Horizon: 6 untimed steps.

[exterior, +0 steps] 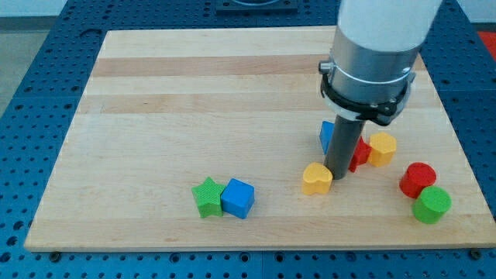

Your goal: Nudge the yellow heart to top

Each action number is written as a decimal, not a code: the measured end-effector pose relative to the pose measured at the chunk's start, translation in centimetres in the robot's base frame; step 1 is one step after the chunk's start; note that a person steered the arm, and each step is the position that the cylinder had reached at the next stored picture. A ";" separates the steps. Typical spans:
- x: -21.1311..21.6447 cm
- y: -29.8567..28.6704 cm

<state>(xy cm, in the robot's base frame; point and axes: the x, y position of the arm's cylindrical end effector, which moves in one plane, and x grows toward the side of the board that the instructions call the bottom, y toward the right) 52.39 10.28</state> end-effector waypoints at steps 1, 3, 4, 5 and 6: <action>1.0 1.1; 3.7 2.5; 3.7 -2.6; 1.8 -7.5; -0.2 -8.6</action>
